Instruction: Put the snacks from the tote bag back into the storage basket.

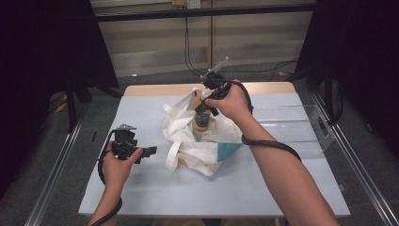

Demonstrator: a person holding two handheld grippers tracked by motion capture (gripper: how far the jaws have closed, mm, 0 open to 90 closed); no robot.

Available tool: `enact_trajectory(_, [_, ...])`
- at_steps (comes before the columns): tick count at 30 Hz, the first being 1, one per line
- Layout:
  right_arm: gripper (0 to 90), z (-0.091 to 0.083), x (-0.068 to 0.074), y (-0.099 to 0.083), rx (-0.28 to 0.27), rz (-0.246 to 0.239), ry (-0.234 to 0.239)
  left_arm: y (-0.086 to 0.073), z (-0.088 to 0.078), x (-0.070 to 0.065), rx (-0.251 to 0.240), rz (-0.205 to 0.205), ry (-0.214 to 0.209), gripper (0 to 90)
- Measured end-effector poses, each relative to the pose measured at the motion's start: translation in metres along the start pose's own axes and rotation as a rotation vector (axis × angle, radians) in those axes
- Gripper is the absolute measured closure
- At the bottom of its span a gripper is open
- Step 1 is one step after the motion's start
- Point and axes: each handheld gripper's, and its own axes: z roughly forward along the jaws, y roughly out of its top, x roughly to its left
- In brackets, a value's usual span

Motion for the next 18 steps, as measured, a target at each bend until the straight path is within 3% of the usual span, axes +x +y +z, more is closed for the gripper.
enact_trajectory(18, [30.5,-0.025,-0.003,0.012,0.052,-0.012,-0.033,-0.001,0.001,-0.001,0.009,0.003,0.0,7.2])
